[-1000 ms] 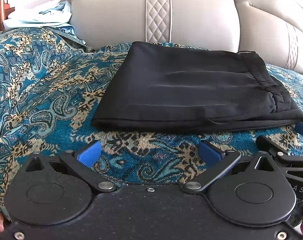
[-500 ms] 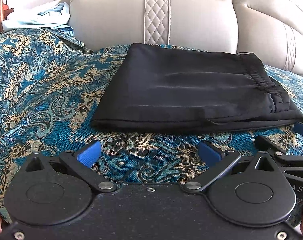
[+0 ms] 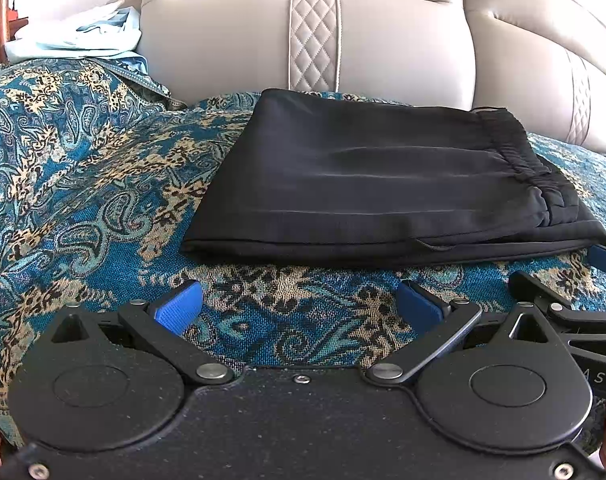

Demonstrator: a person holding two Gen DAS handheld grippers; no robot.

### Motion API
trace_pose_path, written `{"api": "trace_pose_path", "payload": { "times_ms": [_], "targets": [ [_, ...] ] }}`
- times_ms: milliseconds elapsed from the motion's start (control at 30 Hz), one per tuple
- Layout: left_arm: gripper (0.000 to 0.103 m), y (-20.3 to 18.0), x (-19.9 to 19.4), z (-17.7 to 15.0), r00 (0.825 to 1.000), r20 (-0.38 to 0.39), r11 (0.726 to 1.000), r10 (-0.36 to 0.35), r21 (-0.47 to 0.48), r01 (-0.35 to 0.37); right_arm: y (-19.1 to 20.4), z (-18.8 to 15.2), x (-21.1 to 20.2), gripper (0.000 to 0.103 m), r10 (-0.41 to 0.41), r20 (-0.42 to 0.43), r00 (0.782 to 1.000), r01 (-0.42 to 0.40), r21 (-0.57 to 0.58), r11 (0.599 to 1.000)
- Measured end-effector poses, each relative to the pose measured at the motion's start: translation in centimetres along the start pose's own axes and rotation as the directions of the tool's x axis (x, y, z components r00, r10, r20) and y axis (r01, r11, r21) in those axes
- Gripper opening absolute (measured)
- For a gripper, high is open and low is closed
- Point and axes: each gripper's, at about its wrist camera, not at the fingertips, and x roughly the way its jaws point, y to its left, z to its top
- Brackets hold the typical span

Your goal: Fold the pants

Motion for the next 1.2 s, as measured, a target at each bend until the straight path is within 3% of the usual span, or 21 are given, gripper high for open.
{"api": "trace_pose_path", "payload": {
  "times_ms": [1200],
  "targets": [
    [0.103,-0.24,-0.07,-0.01,1.000,0.013,1.000,0.008,-0.006,-0.008,0.02,-0.09,0.00,0.103,0.000,0.002,1.000,0.000,-0.001,1.000]
  ]
}}
